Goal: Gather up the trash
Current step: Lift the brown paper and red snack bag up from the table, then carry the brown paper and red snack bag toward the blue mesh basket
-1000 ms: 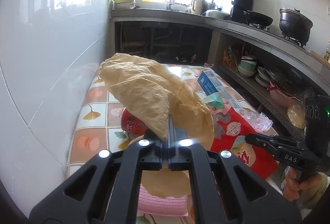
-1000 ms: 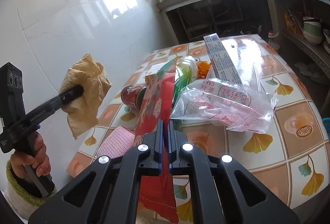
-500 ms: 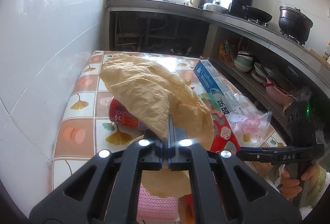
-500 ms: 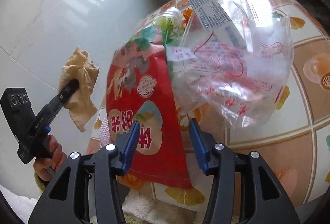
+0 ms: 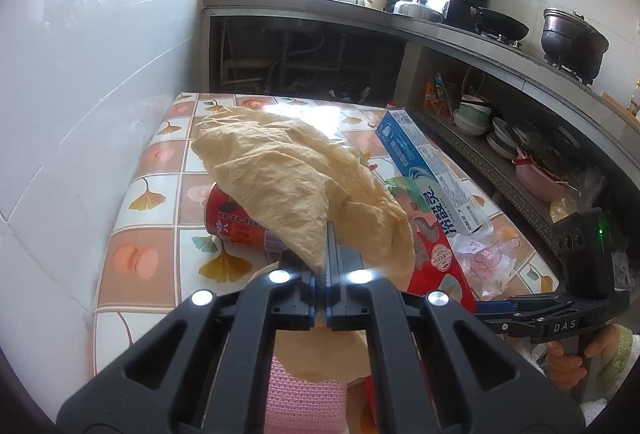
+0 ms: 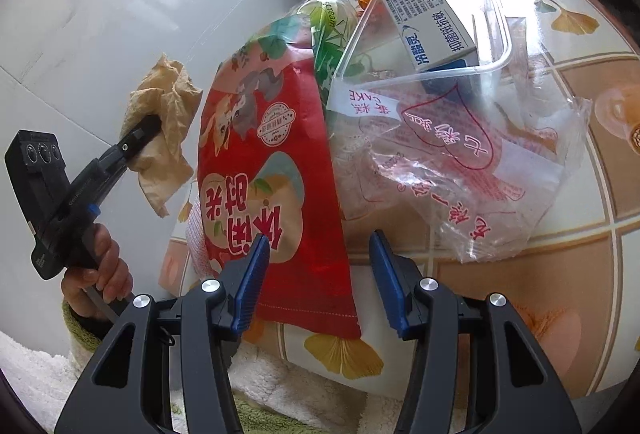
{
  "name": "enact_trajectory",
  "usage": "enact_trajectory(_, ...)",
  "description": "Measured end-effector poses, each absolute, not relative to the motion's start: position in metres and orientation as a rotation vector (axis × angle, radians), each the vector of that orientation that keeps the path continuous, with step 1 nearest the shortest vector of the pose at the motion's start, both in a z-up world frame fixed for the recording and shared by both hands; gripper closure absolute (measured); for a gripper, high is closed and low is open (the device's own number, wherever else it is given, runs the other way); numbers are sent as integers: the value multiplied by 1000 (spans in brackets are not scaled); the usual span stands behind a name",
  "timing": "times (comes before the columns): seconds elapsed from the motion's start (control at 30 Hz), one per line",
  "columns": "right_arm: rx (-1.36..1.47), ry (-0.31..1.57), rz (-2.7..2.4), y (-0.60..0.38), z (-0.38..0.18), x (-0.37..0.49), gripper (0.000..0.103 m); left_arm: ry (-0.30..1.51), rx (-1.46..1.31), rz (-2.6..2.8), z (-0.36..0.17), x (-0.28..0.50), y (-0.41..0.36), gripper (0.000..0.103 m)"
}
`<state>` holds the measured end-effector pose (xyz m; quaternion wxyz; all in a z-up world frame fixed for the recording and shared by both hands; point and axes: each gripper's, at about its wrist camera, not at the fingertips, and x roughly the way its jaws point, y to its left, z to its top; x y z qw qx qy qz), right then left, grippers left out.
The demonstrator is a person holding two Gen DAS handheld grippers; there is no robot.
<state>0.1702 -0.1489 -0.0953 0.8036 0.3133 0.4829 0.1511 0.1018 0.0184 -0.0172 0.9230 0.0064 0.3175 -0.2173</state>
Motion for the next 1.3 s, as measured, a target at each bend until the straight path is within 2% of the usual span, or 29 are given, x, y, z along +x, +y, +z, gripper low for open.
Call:
enact_trajectory(0.1,684,1025,344,-143,-96,179,54,652,13,-445,-17,102,18,101)
enact_trajectory(0.17,672,1030,353,-136,-96,184,64,650,13,-445,-17,102,19,101)
enact_trajectory(0.27,644,1033,365,-128,-93,183,74,648,13,-441,-17,102,19,101)
enact_trajectory(0.67,509,927,388,-96,-57,167,97,633,15,-442,-15,97,22,101)
enact_trajectory(1.3,494,710,406,-122,4,140,102,546,26,-431,18,76,29,101)
